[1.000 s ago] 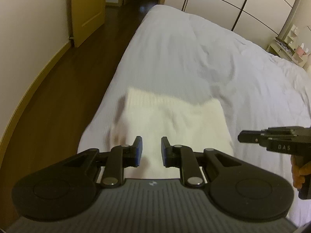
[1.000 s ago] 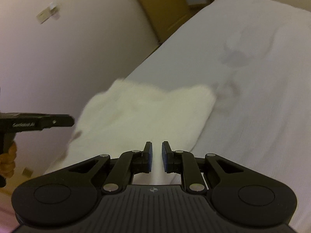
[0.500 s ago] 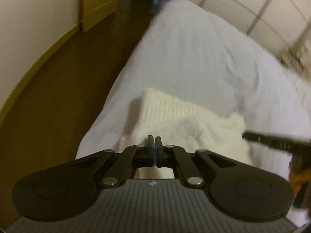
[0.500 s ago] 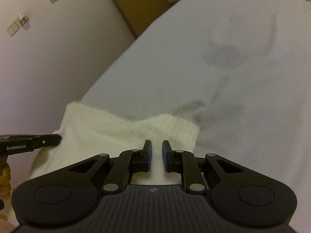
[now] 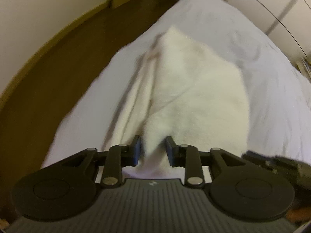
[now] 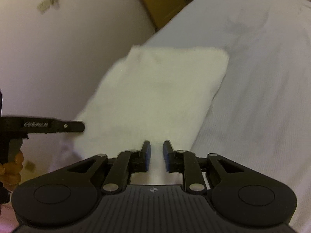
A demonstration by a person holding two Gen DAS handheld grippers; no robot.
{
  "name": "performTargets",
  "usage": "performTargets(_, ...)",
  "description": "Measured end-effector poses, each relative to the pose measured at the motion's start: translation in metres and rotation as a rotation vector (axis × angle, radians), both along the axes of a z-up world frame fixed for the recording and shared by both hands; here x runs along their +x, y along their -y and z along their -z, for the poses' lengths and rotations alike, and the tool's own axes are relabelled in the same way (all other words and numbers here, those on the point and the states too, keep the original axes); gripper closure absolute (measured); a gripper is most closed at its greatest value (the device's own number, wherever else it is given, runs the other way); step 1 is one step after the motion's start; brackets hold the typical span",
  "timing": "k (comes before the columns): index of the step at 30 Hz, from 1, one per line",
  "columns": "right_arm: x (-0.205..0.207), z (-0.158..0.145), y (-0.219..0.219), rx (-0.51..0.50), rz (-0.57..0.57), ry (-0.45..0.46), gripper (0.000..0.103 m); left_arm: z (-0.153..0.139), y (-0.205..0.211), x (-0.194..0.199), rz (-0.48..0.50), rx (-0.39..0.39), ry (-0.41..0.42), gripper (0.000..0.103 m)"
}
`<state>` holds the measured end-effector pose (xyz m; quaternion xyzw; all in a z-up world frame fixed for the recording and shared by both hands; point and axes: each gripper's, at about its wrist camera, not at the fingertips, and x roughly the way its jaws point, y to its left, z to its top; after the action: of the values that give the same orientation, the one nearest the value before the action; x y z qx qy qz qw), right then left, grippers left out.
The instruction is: Fold clothes
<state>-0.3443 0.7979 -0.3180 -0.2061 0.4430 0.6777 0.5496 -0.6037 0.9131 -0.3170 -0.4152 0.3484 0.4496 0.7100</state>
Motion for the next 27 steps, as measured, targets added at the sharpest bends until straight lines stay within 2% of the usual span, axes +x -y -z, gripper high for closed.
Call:
performTargets(2, -0.011, 0.011, -0.001, -0.014, -0.043, 0.045, 0.078, 0.002, -0.002, 0.001, -0.035, 0.006, 0.002, 0.077)
performTargets(6, -0.012, -0.002, -0.009, -0.053, -0.066, 0.075, 0.075, -0.025, 0.015, 0.007, -0.073, 0.041, -0.032, 0.078)
performTargets(11, 0.000, -0.044, 0.026, -0.029, -0.029, 0.014, 0.072, -0.075, 0.049, 0.007, -0.157, 0.057, -0.051, 0.058)
performTargets(14, 0.010, -0.065, 0.048, -0.021, -0.034, -0.012, 0.064, -0.102, 0.073, 0.016, -0.188, 0.078, -0.086, 0.048)
performTargets(15, 0.013, -0.071, 0.055, -0.017, -0.041, -0.015, 0.058, -0.111, 0.082, 0.021, -0.199, 0.085, -0.091, 0.047)
performTargets(17, 0.020, -0.084, 0.065, -0.004, -0.057, -0.019, 0.056, -0.129, 0.101, 0.032, -0.225, 0.102, -0.098, 0.040)
performTargets(21, 0.042, -0.115, 0.087, 0.037, -0.101, -0.016, 0.044, -0.168, 0.150, 0.060, -0.278, 0.146, -0.133, 0.035)
performTargets(27, 0.085, -0.167, 0.127, 0.104, -0.183, 0.012, 0.023, -0.214, 0.229, 0.102, -0.359, 0.191, -0.151, 0.020)
